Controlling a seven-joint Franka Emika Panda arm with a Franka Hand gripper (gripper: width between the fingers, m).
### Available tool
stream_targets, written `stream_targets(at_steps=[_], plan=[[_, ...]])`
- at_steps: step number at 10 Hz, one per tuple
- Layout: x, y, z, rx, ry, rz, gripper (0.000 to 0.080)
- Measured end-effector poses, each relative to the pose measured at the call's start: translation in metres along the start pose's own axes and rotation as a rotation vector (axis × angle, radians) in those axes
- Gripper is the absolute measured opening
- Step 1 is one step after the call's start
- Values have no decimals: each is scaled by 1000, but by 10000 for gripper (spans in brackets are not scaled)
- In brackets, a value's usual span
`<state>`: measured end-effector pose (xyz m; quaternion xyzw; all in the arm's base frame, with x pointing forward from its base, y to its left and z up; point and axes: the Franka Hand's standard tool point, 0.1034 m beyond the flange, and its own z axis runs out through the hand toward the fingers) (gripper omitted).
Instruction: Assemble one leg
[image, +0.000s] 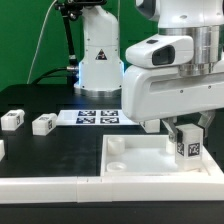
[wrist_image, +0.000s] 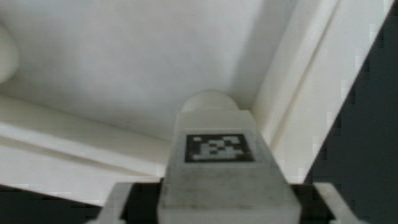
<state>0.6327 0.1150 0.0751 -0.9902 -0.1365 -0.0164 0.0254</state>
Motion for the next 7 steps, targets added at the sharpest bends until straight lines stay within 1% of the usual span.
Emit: stream_targets(at_steps=[2,3,5,7], plan=[[0,0,0,1,0,4,291],[0,-1,0,16,3,167,291],[0,-2,1,23,2,393,291],[-1,-3,1,34,-5,714,292]])
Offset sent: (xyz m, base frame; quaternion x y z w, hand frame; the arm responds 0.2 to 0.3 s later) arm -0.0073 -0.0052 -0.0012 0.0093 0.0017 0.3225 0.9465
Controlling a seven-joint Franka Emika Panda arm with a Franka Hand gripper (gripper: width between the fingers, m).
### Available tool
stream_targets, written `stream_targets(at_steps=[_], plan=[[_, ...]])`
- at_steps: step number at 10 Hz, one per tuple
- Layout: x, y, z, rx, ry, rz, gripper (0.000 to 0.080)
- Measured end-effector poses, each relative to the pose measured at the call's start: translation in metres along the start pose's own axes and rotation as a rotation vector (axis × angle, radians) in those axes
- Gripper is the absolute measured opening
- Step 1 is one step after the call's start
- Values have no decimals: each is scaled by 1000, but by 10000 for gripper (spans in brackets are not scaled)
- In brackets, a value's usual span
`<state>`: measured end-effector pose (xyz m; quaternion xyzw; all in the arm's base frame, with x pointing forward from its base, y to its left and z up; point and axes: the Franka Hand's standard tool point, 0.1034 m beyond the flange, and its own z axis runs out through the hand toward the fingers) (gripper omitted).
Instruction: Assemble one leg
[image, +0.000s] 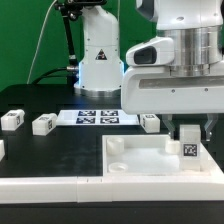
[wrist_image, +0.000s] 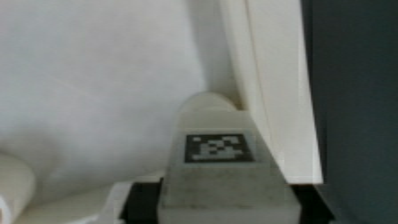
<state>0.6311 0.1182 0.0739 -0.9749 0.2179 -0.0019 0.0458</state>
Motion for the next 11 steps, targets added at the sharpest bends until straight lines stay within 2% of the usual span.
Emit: stream_targets(at_steps=[6,8,9,10,11], plan=[[-2,-3,1,-2,3,690,292],[-2,-3,0,7,-6,796,292],[-2,-3,1,7,-6,768,292],[-2,-3,1,8,-6,738,472],[-2,-3,1,7,-6,732,587]])
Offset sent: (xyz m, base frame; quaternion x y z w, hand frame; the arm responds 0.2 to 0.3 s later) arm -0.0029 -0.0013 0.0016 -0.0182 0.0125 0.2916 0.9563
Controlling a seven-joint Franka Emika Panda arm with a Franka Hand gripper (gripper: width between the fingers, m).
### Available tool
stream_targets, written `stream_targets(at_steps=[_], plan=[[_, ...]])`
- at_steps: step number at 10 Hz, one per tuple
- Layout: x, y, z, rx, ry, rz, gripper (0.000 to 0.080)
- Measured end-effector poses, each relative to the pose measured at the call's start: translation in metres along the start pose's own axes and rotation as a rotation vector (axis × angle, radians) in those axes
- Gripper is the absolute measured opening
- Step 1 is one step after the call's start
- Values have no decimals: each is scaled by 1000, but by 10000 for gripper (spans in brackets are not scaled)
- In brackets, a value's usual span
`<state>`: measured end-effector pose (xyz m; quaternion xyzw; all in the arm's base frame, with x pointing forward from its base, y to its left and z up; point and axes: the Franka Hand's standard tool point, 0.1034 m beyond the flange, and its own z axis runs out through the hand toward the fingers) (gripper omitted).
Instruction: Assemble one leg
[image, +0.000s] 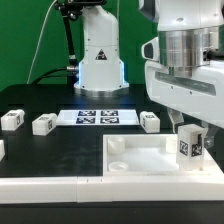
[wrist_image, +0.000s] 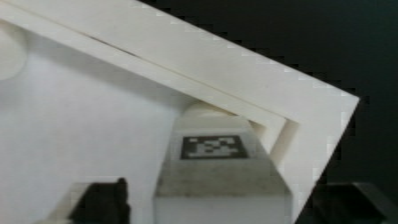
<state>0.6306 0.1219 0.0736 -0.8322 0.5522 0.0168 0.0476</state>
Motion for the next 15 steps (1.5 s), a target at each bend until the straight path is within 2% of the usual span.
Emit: stream_targets(at_steps=[1,2,3,4,8,12,15], plan=[[1,0,-1,-2,0,-98,587],[1,-1,-1,-3,2,-235,637],[1,-1,-1,-5,2,-348,646],[-1,1,-1,-18,-5,-455,646],[-3,1,-1,-24,-5,-910,648],[-1,1,-1,-25,-6,-1258,648],[4,1,0,-40,14,-1526,648]])
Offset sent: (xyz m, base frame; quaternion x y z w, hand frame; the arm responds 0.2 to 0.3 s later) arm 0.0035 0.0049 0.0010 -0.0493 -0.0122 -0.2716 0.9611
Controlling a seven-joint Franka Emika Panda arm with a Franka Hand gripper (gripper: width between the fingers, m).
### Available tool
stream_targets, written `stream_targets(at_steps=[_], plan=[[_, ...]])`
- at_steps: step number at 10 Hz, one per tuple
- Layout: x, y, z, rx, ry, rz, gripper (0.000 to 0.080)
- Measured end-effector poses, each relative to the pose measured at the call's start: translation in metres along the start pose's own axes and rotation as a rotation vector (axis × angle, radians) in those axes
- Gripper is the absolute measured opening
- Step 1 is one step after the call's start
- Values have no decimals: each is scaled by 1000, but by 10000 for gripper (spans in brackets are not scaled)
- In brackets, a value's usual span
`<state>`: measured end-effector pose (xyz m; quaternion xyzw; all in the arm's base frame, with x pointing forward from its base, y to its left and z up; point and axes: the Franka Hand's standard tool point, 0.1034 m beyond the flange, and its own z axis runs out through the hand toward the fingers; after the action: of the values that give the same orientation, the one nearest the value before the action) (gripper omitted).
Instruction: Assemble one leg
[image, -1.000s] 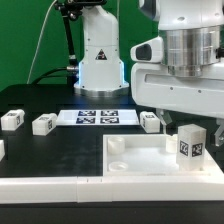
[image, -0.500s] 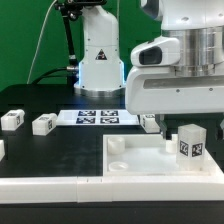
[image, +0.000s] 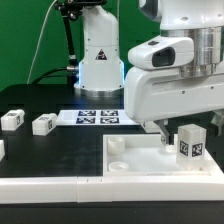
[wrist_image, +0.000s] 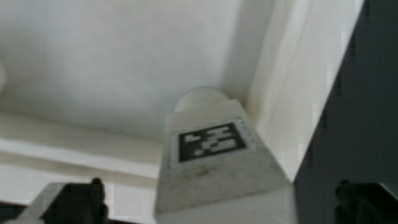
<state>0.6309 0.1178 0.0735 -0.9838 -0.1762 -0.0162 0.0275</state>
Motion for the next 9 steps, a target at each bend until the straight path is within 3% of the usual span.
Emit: stream_targets(at_steps=[1,3,4,5,7,9], plan=[[0,0,0,0,0,2,648],[0,0,0,0,0,3,373],[0,0,0,0,0,11,373],[0,0,0,0,0,36,289],[0,0,0,0,0,37,289],[0,1,0,24,8,347,289]])
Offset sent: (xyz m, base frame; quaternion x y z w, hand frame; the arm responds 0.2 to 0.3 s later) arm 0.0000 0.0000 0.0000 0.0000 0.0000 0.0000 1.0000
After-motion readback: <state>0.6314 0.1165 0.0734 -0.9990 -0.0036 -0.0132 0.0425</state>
